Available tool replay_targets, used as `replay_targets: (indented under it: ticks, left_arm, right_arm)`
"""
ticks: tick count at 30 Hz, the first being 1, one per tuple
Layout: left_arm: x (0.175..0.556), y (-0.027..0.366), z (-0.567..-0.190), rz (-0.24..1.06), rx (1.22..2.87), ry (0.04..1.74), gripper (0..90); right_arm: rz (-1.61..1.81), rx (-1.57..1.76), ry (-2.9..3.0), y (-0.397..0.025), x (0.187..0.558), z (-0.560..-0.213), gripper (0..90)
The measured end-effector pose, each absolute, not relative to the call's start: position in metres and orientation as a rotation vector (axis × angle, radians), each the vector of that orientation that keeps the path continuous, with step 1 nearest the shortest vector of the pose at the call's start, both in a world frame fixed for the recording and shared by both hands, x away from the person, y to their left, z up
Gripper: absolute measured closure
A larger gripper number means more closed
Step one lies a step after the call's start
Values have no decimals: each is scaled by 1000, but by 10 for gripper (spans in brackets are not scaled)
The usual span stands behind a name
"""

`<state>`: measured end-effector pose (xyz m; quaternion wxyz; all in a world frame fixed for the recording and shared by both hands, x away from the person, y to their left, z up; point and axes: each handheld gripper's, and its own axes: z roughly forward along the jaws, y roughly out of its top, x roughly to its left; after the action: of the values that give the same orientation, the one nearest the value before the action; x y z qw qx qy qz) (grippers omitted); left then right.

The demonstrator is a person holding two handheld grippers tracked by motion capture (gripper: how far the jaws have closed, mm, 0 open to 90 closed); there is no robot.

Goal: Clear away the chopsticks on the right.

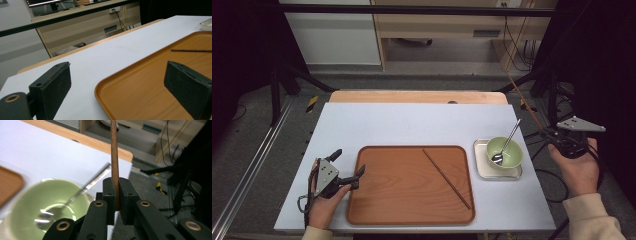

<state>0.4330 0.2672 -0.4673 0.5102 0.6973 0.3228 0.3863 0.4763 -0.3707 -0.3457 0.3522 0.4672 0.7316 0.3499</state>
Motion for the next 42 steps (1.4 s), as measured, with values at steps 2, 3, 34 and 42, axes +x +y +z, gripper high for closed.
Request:
replay_targets:
  ticks: [2,3,34,42]
  left_arm:
    - [433,267,-467,930,1678,777,68]
    - [433,267,-467,930,1678,776,68]
    - [431,269,-465,942,1663,777,69]
    - [431,268,-465,940,1671,771,69]
  right_arm:
    - [918,1179,1903,-356,472,-338,844]
    - [927,1167,1911,-349,469,-335,844]
    - [967,1017,2396,-168,398,-415,843]
    - [952,1047,2445,-162,381,-435,843]
